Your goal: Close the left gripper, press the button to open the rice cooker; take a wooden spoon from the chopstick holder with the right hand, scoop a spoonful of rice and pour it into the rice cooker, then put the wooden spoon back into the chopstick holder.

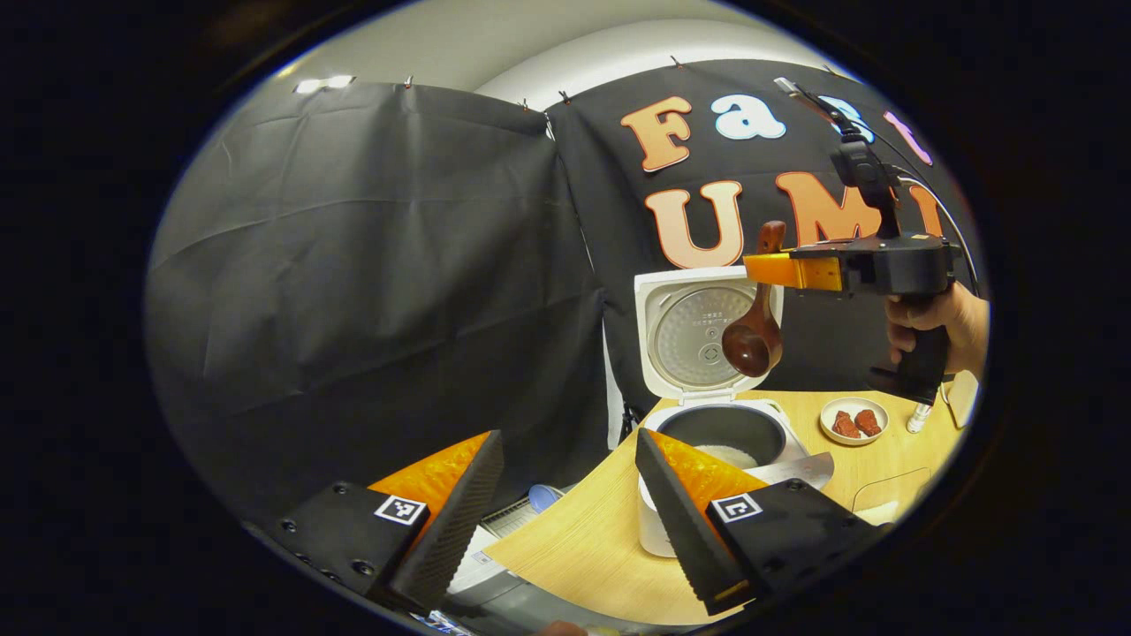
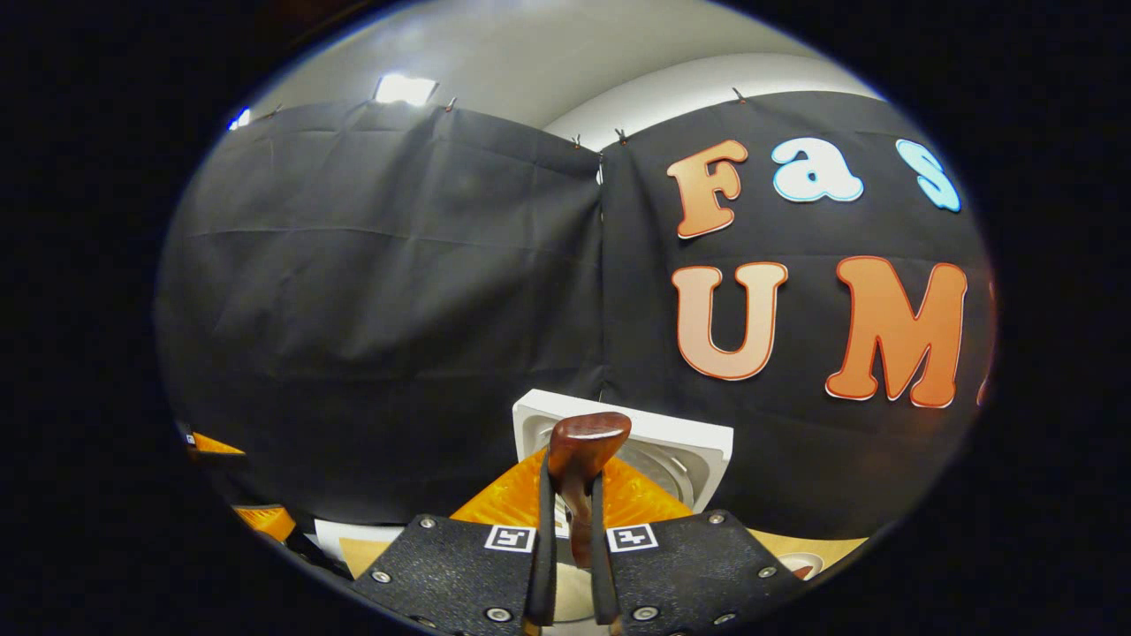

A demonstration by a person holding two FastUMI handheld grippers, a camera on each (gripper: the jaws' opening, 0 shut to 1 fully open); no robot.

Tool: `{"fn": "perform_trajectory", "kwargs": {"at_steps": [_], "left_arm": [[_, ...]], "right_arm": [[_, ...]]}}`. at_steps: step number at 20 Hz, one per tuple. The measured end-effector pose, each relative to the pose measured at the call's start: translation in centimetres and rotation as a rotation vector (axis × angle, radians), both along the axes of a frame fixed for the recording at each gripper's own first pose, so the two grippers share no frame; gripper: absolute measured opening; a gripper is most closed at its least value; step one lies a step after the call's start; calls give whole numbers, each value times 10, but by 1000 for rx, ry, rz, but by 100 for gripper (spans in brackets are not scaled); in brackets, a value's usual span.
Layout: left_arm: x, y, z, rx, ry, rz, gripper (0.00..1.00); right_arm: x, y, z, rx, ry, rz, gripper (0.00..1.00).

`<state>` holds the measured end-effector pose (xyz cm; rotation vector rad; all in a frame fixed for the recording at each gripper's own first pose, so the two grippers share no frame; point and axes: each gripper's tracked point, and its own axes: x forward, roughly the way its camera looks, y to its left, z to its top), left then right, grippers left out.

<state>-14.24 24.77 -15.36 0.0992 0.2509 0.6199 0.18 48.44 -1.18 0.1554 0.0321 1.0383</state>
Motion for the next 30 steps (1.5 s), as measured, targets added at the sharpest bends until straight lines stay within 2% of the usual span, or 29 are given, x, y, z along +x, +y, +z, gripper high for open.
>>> {"fn": "perform_trajectory", "kwargs": {"at_steps": [5,13,18,25,30], "left_arm": [[10,-24,5,5,4,-55,99],[37,-84,10,-2,10,-201,100],[58,-123,14,-4,12,-284,100],[81,-178,14,-15,28,-391,100],[91,-205,16,-29,28,-433,100]], "right_arm": [[11,-59,3,55,103,-72,16],[29,-201,-26,70,220,-263,15],[23,-293,-64,48,295,-419,15],[3,-408,-136,21,467,-609,16],[-16,-472,-179,44,593,-720,16]]}}
